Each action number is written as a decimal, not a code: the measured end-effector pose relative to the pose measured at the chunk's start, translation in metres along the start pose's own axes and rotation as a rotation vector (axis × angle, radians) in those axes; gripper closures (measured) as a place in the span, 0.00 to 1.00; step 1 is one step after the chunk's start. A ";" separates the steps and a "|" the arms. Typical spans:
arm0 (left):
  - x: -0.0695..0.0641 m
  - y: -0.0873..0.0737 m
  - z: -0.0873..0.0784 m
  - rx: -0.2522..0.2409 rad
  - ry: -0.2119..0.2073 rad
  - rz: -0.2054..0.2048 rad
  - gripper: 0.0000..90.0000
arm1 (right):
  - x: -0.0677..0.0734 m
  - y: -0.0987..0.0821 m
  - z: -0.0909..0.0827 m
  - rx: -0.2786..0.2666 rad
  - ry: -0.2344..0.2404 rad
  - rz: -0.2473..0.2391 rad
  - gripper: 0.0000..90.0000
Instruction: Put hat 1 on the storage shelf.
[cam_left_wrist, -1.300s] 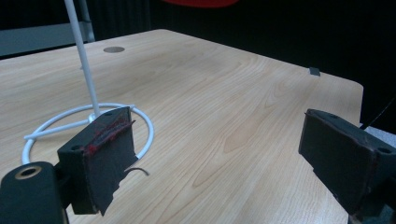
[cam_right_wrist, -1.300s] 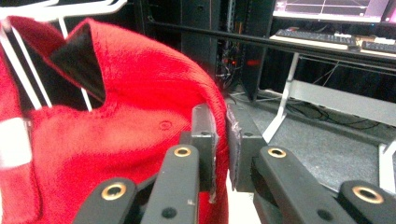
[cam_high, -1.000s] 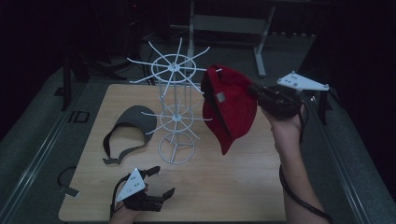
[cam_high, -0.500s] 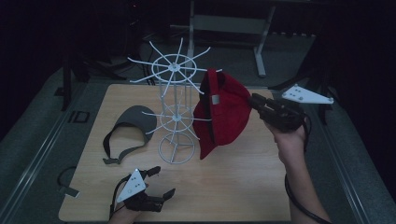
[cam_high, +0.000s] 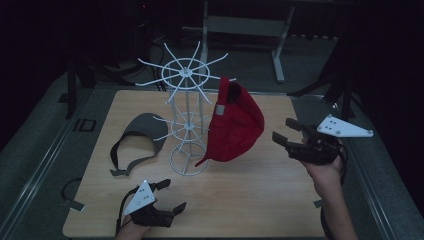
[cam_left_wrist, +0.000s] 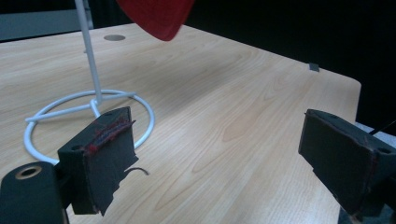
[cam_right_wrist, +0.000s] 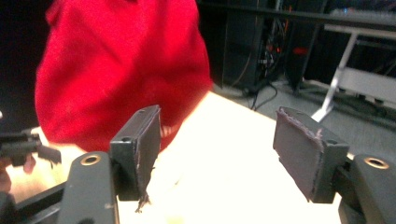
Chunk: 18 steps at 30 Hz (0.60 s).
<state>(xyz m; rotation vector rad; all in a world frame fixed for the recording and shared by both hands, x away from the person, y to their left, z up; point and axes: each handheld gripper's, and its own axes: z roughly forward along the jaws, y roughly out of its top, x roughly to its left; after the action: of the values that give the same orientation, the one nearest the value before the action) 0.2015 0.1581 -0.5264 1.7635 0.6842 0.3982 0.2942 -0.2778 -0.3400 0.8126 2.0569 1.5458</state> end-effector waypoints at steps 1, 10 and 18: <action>0.000 0.000 0.000 0.001 -0.002 -0.003 0.12 | -0.002 -0.013 -0.002 0.013 0.016 0.019 0.36; 0.002 -0.003 -0.002 0.008 -0.002 -0.007 0.12 | -0.007 -0.055 -0.002 0.051 -0.006 0.062 0.22; 0.005 -0.005 -0.005 0.002 0.006 -0.005 0.12 | -0.011 -0.089 -0.005 0.067 -0.031 0.055 0.17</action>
<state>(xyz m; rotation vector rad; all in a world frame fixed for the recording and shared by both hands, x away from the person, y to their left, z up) 0.2012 0.1657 -0.5299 1.7626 0.6934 0.3995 0.2823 -0.3068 -0.4240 0.9196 2.0900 1.4899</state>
